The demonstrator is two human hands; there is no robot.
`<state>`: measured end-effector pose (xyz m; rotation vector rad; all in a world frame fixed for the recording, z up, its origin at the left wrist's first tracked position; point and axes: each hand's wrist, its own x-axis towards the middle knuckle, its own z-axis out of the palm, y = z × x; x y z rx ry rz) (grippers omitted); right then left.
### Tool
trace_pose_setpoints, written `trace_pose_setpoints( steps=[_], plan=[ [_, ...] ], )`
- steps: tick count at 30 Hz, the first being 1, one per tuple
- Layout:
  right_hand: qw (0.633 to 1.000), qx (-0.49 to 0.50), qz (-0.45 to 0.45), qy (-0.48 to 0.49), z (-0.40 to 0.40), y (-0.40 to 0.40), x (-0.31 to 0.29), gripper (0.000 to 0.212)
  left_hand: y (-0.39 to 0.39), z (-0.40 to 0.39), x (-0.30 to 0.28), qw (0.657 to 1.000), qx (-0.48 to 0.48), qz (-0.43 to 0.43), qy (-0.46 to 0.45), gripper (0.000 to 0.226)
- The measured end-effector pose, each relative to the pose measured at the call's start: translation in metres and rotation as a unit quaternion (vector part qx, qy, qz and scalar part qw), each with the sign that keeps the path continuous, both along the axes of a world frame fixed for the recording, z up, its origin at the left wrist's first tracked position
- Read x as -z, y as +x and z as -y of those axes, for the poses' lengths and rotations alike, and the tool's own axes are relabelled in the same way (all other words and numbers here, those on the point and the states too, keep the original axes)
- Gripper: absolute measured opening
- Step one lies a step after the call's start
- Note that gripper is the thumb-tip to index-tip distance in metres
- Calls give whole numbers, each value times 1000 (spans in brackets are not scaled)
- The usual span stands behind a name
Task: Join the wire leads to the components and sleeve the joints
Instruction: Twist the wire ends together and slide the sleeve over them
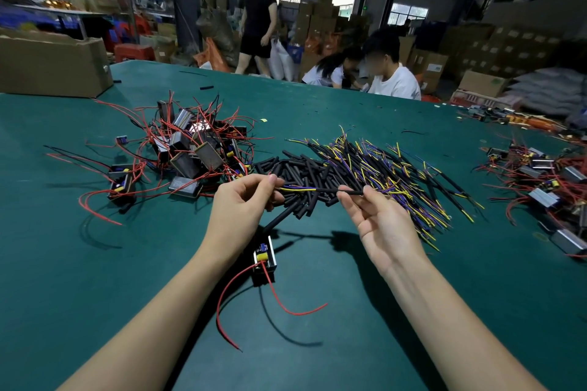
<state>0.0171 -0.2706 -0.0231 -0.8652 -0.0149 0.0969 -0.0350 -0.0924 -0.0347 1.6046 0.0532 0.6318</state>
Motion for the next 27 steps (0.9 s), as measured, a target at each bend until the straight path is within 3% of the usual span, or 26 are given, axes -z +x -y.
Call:
trace_pose_setpoints(
  steps=[12,17,21,23,25,27],
  plan=[
    [1000,-1,1,26,-2,0,3,8,2,0,-1,1000,-14,-4,-21,12],
    [1000,11,15,10,1,1,2,18,2,1,-4,1000,9,-9,-27,15],
    [983,91,106,-121,9,12,-10,17,0,4,-3,999,32,-20,-6,16],
    [945,143,174,-239,18,19,-24,14,-1,5,-3,999,31,-25,0,16],
    [895,111,234,-363,26,20,-38,17,0,4,-3,999,31,-24,0,16],
    [859,-4,258,-442,23,14,-45,21,2,4,-2,999,34,-23,-1,14]
  ],
)
